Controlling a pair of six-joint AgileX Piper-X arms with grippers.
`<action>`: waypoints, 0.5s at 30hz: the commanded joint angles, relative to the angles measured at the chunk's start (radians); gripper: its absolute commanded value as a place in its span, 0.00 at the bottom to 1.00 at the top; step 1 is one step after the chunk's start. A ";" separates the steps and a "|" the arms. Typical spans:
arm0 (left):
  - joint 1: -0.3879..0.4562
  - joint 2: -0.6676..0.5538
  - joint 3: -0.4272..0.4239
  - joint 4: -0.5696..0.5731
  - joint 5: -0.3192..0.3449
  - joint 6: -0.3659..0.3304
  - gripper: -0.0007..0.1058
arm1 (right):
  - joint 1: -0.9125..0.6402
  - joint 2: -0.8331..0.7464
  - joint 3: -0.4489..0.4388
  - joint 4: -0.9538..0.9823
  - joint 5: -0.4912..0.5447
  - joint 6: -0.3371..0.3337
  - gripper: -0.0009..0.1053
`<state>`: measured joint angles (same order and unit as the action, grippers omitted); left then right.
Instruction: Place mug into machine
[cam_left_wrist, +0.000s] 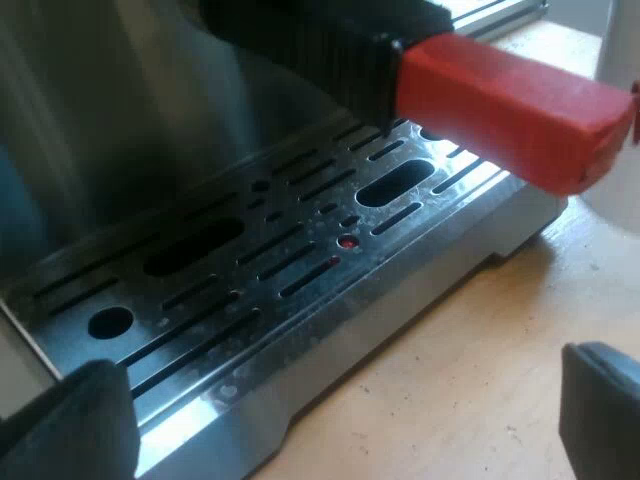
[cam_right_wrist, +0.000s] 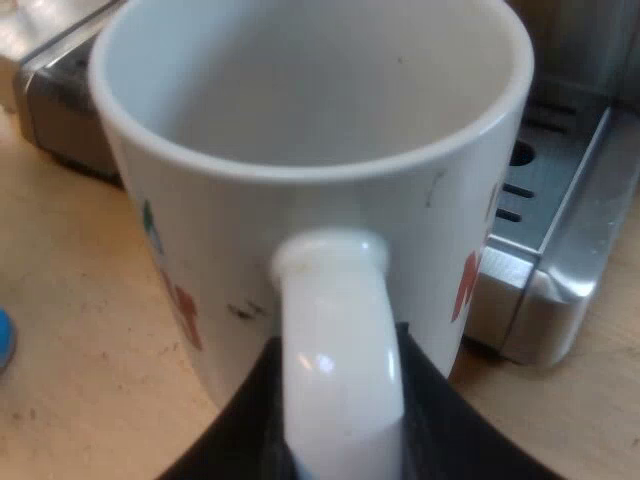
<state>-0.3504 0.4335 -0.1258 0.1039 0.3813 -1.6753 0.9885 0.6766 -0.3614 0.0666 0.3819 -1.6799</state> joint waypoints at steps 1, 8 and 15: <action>-0.004 0.000 0.001 -0.023 -0.003 -0.001 0.82 | 0.001 0.038 -0.020 -0.121 0.017 0.017 0.01; -0.004 0.000 0.001 -0.023 -0.003 -0.001 0.82 | 0.001 0.228 -0.073 -0.202 0.027 0.024 0.01; -0.004 0.000 0.001 -0.023 -0.003 -0.001 0.82 | 0.001 0.370 -0.142 -0.276 0.027 0.024 0.01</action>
<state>-0.3504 0.4334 -0.1258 0.1025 0.3813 -1.6753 0.9885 1.0401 -0.4808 -0.1402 0.3933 -1.6596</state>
